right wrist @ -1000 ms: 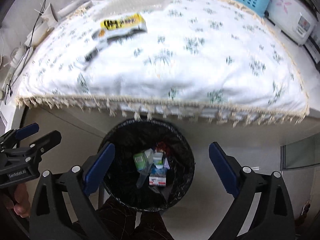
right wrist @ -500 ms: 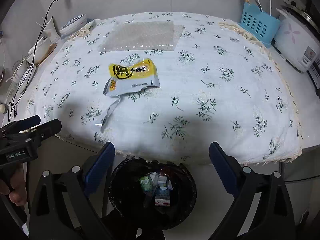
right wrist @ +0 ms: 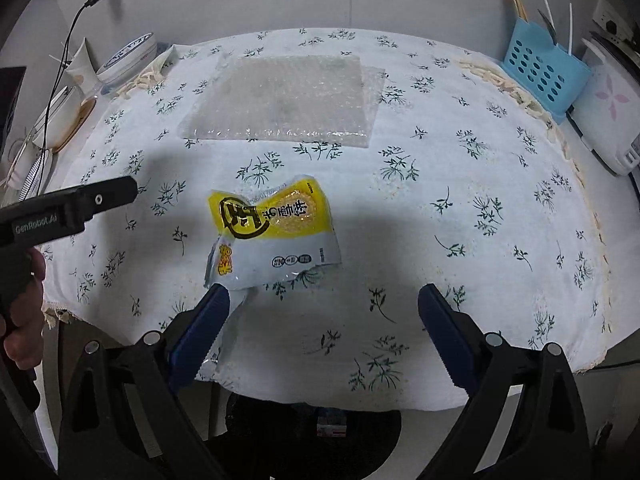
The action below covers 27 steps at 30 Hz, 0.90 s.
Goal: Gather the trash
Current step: 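Grasp the bubble wrap sheet with the left tool while the right tool grasps the yellow snack bag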
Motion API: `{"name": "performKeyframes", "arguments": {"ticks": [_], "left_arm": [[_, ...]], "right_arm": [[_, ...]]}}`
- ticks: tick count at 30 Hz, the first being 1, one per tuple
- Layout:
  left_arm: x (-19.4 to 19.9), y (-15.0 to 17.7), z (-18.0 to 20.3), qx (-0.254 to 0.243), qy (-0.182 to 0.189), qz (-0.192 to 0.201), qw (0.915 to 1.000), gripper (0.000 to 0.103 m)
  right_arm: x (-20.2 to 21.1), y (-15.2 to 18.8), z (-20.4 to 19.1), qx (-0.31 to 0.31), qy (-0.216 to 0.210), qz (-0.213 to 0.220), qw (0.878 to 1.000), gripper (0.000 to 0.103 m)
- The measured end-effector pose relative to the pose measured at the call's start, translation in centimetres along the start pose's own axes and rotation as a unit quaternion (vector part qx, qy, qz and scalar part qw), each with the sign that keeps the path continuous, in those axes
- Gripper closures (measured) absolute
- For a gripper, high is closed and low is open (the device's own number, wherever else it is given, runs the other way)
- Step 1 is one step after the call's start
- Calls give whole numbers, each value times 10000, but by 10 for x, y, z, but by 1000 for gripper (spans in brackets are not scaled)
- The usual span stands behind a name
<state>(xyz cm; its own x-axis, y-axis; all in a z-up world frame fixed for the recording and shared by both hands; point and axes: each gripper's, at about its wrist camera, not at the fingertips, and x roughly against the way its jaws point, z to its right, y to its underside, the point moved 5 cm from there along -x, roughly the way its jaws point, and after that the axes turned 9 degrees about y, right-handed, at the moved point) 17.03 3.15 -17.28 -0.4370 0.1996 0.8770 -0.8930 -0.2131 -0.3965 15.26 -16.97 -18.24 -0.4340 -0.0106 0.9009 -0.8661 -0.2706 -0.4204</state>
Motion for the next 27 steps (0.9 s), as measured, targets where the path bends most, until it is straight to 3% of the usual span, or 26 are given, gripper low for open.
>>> {"name": "performKeyframes", "arguments": {"ticks": [13,27], "left_arm": [[-90,-92,-14,-27,22,-485,9988,6],[-134,-117,-3,-335,-553,-1179,9909,5]], "right_arm": [[-21,-16,6,65,339,-378,9987,12],[-42,-36,-34,675,28,-724,9951,12]]}}
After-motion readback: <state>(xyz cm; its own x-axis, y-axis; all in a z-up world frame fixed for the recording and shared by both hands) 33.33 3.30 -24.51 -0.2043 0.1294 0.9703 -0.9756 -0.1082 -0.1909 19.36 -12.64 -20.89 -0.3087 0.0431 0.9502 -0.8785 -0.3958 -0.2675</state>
